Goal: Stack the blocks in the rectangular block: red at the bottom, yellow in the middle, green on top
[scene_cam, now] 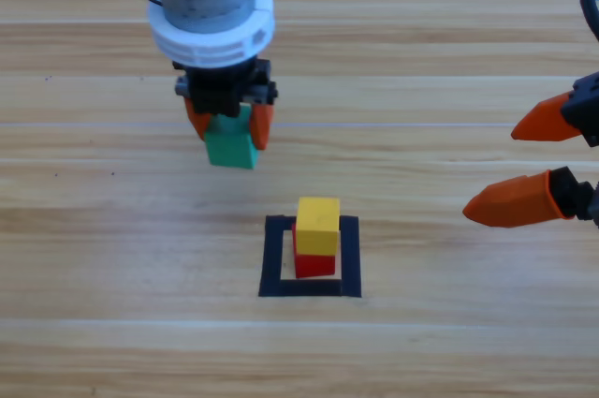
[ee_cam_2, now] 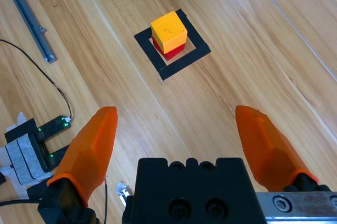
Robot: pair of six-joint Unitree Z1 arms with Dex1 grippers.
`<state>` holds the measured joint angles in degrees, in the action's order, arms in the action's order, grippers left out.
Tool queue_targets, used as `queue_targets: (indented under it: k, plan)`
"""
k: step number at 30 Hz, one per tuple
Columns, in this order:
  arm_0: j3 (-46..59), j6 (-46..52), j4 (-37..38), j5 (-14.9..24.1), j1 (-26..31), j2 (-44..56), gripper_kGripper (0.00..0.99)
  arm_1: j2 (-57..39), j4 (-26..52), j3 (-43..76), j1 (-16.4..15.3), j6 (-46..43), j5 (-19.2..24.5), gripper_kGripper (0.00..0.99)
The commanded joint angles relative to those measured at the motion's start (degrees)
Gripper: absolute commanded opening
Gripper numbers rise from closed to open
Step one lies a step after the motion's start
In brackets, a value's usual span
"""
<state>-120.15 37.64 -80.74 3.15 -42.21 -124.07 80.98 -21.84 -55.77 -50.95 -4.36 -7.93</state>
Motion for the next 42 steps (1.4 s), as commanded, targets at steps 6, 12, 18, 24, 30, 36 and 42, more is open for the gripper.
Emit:
queue_targets:
  k: [6, 12, 18, 24, 30, 36, 42]
  plan:
    - [0.6, 5.2, -0.3, -0.2, -6.3, -1.2, 0.000, 1.7, 1.0, 1.2, 1.5, 0.1, -1.4, 0.988]
    - [-0.4, 7.4, -0.3, -0.1, -7.3, -2.5, 0.000, 1.7, 1.1, 1.2, 1.5, 0.1, -1.5, 0.988]
    - [-1.4, 9.3, -0.3, -0.2, -8.0, -3.8, 0.000, 1.7, 1.0, 1.2, 1.5, 0.1, -1.5, 0.988]
    - [-2.3, 11.6, -0.3, -0.2, -8.0, -5.3, 0.000, 1.6, 0.9, 1.2, 1.5, 0.1, -1.6, 0.988]
    - [-3.3, 13.5, -0.3, -0.4, -8.8, -6.4, 0.000, 1.7, 0.9, 1.2, 1.5, 0.1, -1.6, 0.988]
    - [-5.0, 14.4, -0.3, -0.4, -9.8, -8.1, 0.000, 1.7, 0.9, 1.3, 1.5, 0.0, -1.8, 0.988]
    - [-6.1, 14.7, -0.3, -0.4, -10.6, -9.5, 0.000, 1.6, 0.9, 1.3, 1.5, 0.0, -1.9, 0.988]
